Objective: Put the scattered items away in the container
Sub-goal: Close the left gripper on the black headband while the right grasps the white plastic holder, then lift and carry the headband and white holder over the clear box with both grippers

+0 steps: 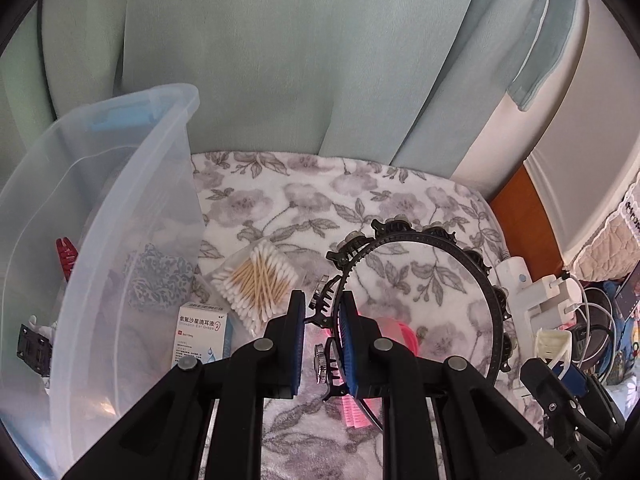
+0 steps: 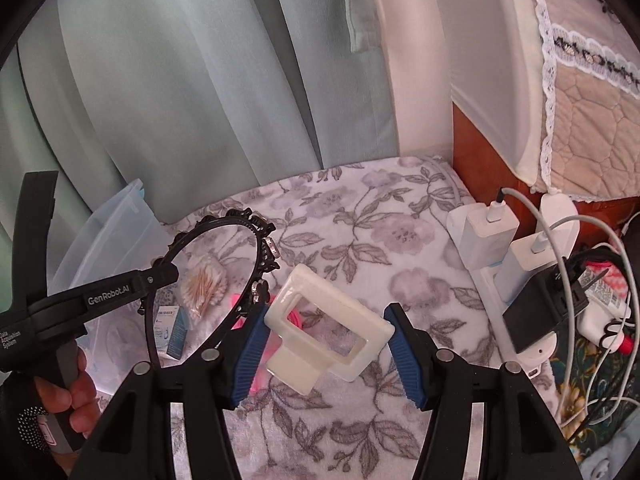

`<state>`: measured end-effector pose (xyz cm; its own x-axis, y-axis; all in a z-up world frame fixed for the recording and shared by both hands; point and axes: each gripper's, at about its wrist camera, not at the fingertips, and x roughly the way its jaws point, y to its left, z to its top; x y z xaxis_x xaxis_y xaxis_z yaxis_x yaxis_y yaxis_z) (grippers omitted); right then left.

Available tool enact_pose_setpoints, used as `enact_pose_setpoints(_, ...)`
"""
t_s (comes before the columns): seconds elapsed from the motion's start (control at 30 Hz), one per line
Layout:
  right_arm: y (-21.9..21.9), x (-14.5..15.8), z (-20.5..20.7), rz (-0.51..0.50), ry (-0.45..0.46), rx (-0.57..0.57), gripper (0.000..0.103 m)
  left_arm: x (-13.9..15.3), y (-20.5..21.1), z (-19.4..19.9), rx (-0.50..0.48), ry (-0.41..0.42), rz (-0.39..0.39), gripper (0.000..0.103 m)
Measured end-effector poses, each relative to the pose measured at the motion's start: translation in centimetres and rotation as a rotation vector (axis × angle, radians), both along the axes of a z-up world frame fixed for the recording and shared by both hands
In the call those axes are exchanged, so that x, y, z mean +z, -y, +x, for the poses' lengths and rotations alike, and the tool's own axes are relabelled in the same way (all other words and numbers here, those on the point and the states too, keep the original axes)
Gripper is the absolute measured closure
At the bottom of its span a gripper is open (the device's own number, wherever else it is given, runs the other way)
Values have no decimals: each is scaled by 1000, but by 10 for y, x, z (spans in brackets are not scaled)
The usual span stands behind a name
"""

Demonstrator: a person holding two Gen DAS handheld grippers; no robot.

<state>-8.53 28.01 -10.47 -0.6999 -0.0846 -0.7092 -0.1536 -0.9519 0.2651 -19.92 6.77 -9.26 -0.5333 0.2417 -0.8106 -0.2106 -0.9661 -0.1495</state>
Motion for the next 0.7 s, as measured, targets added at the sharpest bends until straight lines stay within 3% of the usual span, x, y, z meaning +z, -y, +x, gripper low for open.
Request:
enact_pose_setpoints(0.3,6,38,11,29,-65,-3,41,44,11,15,-1,-79,55,86)
enact_pose_setpoints(0.7,33,75,22,54,-125,28,41,77,49,38,53,-124,140,86)
